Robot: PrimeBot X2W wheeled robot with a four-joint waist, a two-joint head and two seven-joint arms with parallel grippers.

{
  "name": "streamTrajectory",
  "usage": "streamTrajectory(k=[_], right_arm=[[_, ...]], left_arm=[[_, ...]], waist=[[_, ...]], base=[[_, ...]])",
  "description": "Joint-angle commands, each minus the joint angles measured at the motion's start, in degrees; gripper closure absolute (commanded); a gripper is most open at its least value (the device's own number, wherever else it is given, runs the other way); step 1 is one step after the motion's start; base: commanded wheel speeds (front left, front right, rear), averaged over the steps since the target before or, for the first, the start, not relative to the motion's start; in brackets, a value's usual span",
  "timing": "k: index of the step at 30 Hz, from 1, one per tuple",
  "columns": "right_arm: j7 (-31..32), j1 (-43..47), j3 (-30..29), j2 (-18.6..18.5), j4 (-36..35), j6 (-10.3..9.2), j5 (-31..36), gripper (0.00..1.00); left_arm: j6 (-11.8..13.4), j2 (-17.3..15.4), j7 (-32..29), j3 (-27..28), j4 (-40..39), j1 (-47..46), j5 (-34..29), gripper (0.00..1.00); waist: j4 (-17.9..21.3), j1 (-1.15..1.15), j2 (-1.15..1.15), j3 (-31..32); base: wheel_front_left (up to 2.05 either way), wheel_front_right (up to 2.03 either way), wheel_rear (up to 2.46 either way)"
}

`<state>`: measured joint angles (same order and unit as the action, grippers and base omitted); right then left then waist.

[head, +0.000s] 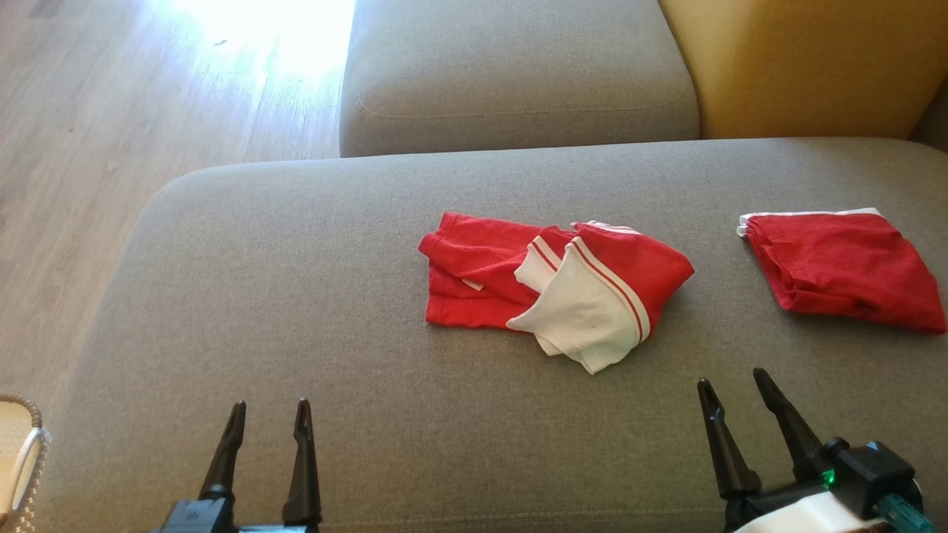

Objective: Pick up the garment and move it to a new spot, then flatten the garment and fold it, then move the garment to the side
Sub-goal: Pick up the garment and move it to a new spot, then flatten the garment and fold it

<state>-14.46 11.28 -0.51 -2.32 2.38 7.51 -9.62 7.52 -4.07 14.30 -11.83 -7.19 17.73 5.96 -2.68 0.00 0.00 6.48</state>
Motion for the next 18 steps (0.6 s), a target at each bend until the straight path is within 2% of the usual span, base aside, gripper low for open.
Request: streamTrajectory(k=[1,18], right_arm=[[-0.5,-1.8,1.4,-0.6,-1.8,-0.02,0.5,0.0],[-0.5,-1.2,1.3,-0.6,-1.6,-0.02,0.4,0.0]], left_arm=[[-0.2,0.8,0.7,2.0,-1.6,-1.8,-1.1,0.0],[-0.6,1.1,0.7,1.6,-0.8,-2.2,-2.2,0.0]], waist=[[0.0,0.0,0.0,0.0],[-0.7,0.0,0.0,-0.2]], base=[[0.0,0.0,0.0],[0.0,0.0,0.0]])
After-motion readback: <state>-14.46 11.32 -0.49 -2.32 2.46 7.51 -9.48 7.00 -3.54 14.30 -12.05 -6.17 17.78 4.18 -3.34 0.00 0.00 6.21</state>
